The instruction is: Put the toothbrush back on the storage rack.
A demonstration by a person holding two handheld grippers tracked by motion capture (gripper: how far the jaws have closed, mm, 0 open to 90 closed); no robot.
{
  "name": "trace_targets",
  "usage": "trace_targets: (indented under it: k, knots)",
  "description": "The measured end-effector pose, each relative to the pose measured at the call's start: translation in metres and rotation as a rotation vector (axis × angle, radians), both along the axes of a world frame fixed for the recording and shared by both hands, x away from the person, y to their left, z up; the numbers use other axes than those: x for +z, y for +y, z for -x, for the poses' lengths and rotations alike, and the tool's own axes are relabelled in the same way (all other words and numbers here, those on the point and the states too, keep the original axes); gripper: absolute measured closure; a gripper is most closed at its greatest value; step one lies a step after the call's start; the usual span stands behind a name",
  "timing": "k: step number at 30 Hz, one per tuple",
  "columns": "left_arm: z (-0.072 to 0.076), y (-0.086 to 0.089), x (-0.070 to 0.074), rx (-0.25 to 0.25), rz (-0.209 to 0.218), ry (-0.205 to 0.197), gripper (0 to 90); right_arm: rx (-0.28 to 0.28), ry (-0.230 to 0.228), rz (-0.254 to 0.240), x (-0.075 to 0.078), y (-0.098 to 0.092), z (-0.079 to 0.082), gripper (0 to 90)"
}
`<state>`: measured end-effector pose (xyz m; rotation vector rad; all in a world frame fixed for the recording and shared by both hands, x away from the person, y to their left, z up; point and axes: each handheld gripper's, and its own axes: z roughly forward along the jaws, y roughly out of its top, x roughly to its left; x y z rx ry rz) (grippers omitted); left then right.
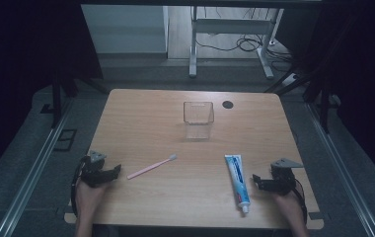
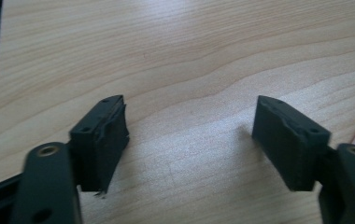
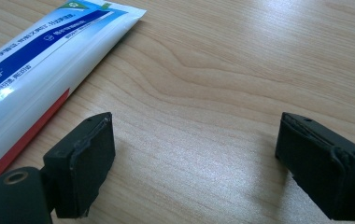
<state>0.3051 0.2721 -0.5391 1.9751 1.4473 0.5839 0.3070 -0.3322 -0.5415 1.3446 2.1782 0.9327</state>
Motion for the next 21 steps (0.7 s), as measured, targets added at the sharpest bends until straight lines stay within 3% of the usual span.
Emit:
trace_targets:
  k: [7,16,21]
  knots:
    - [0.004,0.001,0.008,-0.018,0.049,-0.034,45.5,0.001,0.0,0.0,0.0,0.0,0.0,11.6]
    - [0.004,-0.008,0.009,-0.115,0.062,0.007,66.8,0.008,-0.001,0.001,0.0,0.0,0.0,11.6]
    - [0.004,-0.011,0.011,-0.155,0.063,0.022,84.2,0.011,-0.001,0.0,0.0,0.0,-0.001,11.6]
